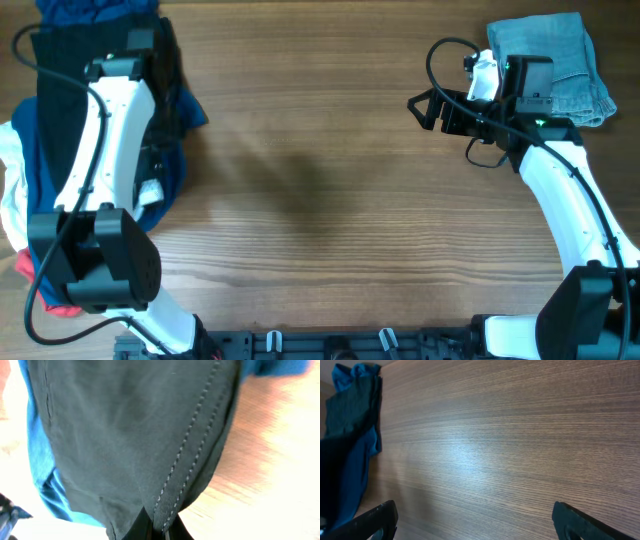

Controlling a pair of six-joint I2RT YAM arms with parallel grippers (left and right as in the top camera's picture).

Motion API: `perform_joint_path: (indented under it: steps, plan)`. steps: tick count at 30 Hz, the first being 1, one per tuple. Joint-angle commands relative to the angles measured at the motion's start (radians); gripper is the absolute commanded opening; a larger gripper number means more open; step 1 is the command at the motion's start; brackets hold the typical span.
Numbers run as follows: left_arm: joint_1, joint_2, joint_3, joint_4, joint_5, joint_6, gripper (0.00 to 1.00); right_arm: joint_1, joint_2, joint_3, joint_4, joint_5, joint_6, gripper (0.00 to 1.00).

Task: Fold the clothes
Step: 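Grasp the black shorts with the left gripper and drag them rightward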

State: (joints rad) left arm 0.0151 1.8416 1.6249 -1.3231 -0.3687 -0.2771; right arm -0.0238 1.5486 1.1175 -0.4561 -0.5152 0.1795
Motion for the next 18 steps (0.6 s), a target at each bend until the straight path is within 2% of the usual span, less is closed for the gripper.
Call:
perform_joint_path:
  steps: [1, 6, 10, 14, 18]
  plan:
    - [-0.065, -0.003, 0.038, -0.005, 0.02, -0.015, 0.04, 0.003, 0.012, 0.02, -0.009, 0.01, 0.006, 1.0]
    - [-0.211, -0.003, 0.038, 0.083, 0.115, -0.016, 0.04, 0.003, 0.006, 0.026, -0.008, 0.01, 0.007, 0.95]
    - [-0.383, -0.003, 0.038, 0.295, 0.209, -0.016, 0.04, -0.016, -0.065, 0.041, -0.043, -0.006, 0.008, 0.94]
    - [-0.539, -0.003, 0.038, 0.545, 0.261, -0.023, 0.04, -0.095, -0.251, 0.067, -0.124, -0.005, 0.008, 0.94]
    - [-0.632, 0.016, 0.038, 0.677, 0.26, -0.023, 0.04, -0.182, -0.432, 0.067, -0.152, 0.003, 0.034, 0.95]
